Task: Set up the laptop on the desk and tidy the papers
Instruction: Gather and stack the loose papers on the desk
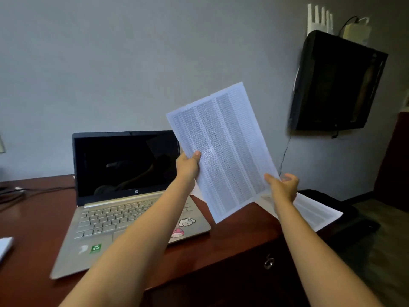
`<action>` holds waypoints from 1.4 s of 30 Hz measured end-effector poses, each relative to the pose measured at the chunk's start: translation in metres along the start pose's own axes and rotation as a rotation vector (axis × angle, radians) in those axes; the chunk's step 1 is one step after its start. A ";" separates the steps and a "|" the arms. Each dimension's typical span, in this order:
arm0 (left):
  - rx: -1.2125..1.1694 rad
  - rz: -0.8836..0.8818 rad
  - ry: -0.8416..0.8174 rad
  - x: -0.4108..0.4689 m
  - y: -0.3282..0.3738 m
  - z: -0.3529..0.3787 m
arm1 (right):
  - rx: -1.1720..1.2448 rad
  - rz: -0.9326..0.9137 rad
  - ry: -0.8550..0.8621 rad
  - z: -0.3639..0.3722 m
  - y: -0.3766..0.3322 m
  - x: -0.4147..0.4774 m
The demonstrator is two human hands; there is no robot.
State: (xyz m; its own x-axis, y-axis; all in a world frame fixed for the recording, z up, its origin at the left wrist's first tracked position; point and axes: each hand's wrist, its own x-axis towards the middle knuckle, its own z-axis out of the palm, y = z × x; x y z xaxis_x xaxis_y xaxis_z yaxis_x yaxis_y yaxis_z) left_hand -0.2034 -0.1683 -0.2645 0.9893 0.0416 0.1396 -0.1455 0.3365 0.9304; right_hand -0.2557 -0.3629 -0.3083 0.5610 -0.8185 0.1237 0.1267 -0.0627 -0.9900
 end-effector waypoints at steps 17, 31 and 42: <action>0.281 0.288 0.399 -0.006 0.041 -0.088 | 0.184 0.146 -0.517 0.094 0.000 -0.083; 1.576 1.007 0.191 -0.028 0.056 -0.208 | 0.204 0.165 -0.682 0.156 -0.025 -0.147; 1.713 1.106 0.225 -0.054 0.082 -0.315 | 0.134 0.119 -0.935 0.207 -0.032 -0.234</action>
State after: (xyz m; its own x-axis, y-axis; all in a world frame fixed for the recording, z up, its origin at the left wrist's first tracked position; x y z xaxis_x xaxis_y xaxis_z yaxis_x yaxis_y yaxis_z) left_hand -0.2666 0.1532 -0.3029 0.4580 -0.2984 0.8374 -0.2828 -0.9420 -0.1810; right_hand -0.2222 -0.0510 -0.2917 0.9961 -0.0235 0.0849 0.0869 0.1048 -0.9907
